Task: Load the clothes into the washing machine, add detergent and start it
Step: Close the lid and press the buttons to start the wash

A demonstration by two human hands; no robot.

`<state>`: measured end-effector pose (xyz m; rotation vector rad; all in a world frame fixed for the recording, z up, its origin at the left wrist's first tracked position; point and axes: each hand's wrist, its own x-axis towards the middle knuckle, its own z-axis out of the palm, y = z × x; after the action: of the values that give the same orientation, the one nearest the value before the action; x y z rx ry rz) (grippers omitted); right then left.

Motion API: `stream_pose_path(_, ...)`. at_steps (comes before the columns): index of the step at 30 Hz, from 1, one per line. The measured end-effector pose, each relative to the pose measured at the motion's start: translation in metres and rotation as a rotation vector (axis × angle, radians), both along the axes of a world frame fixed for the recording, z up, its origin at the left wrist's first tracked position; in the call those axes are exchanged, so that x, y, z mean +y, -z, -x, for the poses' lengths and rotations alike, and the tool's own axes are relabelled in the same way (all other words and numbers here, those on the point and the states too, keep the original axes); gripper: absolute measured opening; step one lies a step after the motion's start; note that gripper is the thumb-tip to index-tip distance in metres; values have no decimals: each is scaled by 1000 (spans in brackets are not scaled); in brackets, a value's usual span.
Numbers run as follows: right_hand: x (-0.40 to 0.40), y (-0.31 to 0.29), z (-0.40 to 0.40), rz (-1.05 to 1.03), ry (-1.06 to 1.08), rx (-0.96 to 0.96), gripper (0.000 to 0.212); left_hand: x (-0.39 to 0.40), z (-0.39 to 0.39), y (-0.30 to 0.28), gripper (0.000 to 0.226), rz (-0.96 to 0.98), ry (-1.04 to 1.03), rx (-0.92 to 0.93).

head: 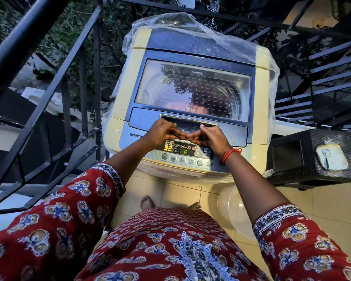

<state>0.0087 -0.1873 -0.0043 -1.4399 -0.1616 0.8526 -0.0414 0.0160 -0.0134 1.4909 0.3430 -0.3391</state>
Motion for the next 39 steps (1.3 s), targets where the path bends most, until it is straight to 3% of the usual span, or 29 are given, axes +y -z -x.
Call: stream_pose_path(39, 1, 2, -1, -11, 15, 24, 45, -4, 2, -13, 40, 54, -13, 1)
